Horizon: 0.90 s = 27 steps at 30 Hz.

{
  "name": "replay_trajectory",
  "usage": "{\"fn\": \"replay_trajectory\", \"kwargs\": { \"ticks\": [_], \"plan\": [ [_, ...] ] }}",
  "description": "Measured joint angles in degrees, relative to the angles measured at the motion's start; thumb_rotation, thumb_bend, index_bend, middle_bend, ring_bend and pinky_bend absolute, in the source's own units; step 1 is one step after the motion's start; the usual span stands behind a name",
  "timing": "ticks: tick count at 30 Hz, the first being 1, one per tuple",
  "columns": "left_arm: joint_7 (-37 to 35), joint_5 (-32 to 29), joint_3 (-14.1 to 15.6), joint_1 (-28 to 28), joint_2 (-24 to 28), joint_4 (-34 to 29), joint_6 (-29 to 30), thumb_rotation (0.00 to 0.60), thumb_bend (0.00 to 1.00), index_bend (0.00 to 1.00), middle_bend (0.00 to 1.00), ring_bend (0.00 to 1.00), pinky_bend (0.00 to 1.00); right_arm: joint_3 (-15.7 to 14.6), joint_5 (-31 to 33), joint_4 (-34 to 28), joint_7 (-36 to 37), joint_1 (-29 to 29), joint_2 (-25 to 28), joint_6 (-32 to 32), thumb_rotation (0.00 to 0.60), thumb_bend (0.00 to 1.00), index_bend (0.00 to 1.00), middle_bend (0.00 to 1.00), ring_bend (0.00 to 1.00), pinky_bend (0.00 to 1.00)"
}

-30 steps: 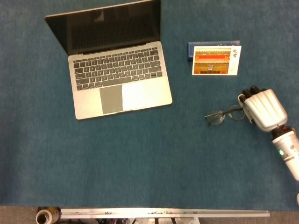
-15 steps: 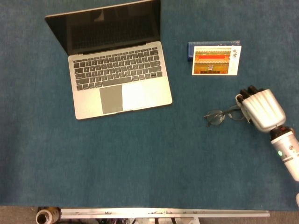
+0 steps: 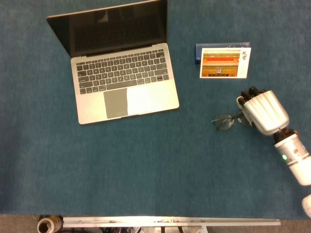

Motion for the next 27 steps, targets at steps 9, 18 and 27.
{"fn": "replay_trajectory", "kwargs": {
  "ticks": [9,18,27],
  "plan": [
    [-0.21,-0.02,-0.15,-0.01,0.21,-0.22,0.11,0.6,0.35,0.54,0.51,0.39,0.53,-0.58,-0.35,2.83,1.03,-0.07,-1.59,0.05,0.6,0.45,0.54,0.49,0.38,0.68],
    [-0.06,-0.38,-0.27,-0.14,0.22,-0.18,-0.23,0.6,0.35,0.54,0.51,0.39,0.53,-0.47,-1.18,0.63,1.53,-0.14,-0.46,2.02,0.6,0.45,0.54,0.49,0.38,0.68],
    [0.71,0.21,0.13,-0.05,0.1,-0.37,-0.16,0.6,0.35,0.54,0.51,0.39,0.53,0.21,-4.99,-18.29,-2.24,-1.11,9.78,9.65,0.6,0.45,0.54,0.49,0.38,0.68]
  ]
}}
